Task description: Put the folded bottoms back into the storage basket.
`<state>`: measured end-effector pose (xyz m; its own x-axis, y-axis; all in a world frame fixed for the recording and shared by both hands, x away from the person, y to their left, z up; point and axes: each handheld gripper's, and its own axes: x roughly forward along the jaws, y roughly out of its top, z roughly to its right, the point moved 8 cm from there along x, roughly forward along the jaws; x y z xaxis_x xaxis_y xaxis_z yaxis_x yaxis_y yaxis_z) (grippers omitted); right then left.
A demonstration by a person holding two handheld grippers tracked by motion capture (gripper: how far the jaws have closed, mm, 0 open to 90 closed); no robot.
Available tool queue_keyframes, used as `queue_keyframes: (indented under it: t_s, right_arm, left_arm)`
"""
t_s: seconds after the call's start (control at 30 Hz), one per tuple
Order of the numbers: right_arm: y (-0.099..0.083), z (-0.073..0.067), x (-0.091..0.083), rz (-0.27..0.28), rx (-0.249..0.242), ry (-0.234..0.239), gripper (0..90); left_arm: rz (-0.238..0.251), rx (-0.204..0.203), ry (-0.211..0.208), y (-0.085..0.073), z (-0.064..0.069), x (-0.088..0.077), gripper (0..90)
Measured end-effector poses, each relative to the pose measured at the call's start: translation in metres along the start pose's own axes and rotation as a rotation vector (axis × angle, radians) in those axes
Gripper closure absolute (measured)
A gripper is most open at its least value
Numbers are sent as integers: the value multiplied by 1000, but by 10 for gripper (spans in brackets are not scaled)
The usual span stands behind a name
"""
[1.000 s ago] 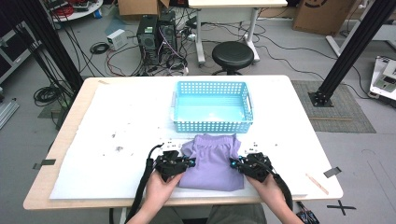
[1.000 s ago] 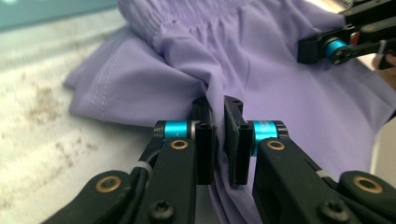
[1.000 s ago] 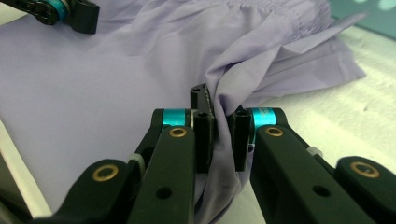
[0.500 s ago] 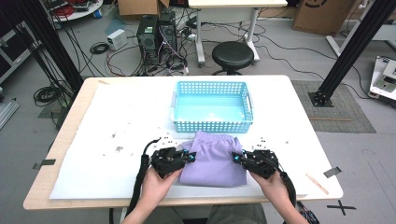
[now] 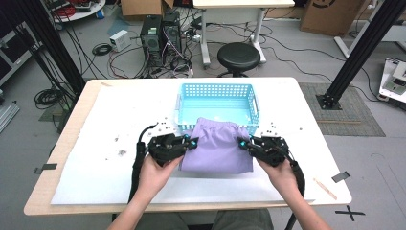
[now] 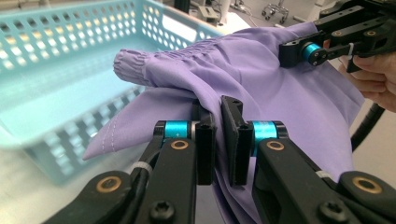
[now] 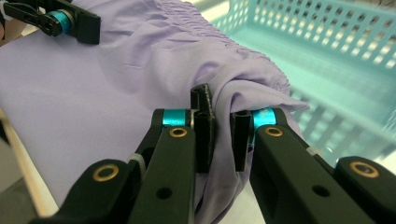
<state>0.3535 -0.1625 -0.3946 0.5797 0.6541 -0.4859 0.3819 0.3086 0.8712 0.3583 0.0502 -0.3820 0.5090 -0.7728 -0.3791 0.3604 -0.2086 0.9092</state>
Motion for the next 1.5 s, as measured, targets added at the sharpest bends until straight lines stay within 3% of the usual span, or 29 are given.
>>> queue_keyframes:
  t_s: [0.3, 0.57, 0.7, 0.93, 1.1, 1.13, 1.17, 1.23, 1.33, 1.37, 1.5]
  right_arm:
    - [43, 32, 14, 30, -12, -63, 851]
    - [69, 63, 36, 24, 1, -107, 850]
    - [79, 81, 52, 9, 8, -136, 851]
    - [88, 111, 82, -24, 17, -189, 850]
    - [88, 128, 100, -39, 42, -218, 841]
    - [87, 131, 104, -47, 39, -234, 798]
    - [86, 134, 107, -57, 41, -259, 745]
    - [82, 142, 111, -78, 50, -305, 612]
    - [77, 151, 110, -97, 90, -338, 545]
    - [76, 154, 107, -96, 93, -347, 534]
    - [76, 155, 88, -63, 118, -334, 501]
  left_arm:
    - [23, 25, 51, 39, -27, 15, 840]
    - [34, 28, 102, 62, -57, 36, 841]
    - [18, 29, 131, 68, -73, 51, 841]
    - [8, -4, 171, 74, -104, 77, 841]
    - [-32, -21, 221, 65, -125, 95, 840]
    - [-41, -17, 237, 63, -128, 98, 836]
    - [-47, -19, 259, 61, -132, 100, 820]
    - [-70, -25, 310, 56, -141, 102, 669]
    - [-57, -42, 319, 52, -146, 98, 569]
    - [-60, -36, 332, 51, -147, 95, 519]
    - [-55, 0, 338, 50, -144, 80, 466]
